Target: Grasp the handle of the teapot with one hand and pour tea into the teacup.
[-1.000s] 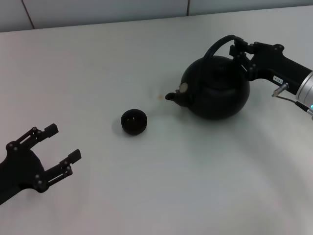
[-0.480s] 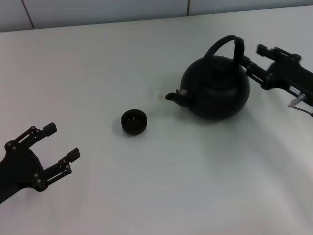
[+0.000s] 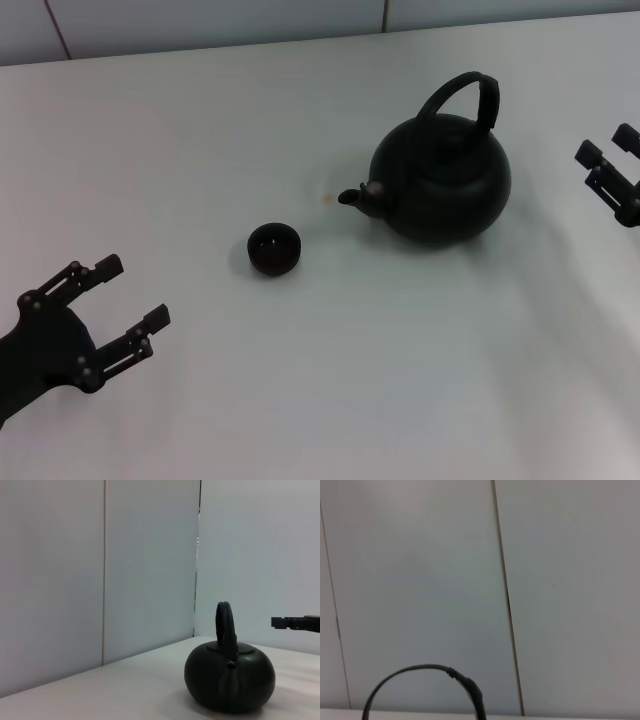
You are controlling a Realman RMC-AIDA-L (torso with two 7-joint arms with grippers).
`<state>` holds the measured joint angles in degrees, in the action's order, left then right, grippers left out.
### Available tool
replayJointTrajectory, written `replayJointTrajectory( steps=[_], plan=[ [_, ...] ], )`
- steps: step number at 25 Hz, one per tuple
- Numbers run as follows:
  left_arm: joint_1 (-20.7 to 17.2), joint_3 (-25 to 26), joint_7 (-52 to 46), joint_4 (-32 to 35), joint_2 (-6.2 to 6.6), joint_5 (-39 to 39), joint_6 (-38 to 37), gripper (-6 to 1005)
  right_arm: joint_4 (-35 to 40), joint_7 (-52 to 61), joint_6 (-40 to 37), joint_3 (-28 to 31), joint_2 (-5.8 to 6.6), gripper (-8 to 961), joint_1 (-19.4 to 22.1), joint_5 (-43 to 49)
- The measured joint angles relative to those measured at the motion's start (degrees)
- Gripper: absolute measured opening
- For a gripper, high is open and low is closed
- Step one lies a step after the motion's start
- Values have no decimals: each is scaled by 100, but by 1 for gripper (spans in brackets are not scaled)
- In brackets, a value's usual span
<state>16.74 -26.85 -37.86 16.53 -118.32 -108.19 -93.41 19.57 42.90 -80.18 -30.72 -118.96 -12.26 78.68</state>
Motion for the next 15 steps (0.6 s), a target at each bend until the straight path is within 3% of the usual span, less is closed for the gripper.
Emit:
replayJointTrajectory(
  steps=[3,6,7,8,9,11,12,15],
  plan=[
    [65,-20,-84,15,13,-25,-30,793,73,107,-372,-124,58,545,31,213],
    [175,-267,-383,194,40,-45,-70,793,441,544,-965,-275,211,545,-27,1090],
    [196,-335,-458,247,51,-48,-72,793,808,1040,-1319,-296,328,545,-188,1875],
    [196,-335,-458,247,51,-48,-72,793,808,1040,-1319,-296,328,545,-188,1875],
    [323,-667,-843,547,106,-58,-80,793,984,1265,-1483,-295,376,545,-291,2250],
    [323,-667,-843,547,106,-58,-80,793,1358,1648,-1697,-296,427,545,-507,2887],
    [545,-1049,-1440,954,204,-64,-98,793,1778,2034,-1782,-294,447,545,-726,3428],
    [698,-1269,-1780,1184,300,-60,-102,793,2204,2471,-1812,-294,447,545,-1015,4078]
  ],
)
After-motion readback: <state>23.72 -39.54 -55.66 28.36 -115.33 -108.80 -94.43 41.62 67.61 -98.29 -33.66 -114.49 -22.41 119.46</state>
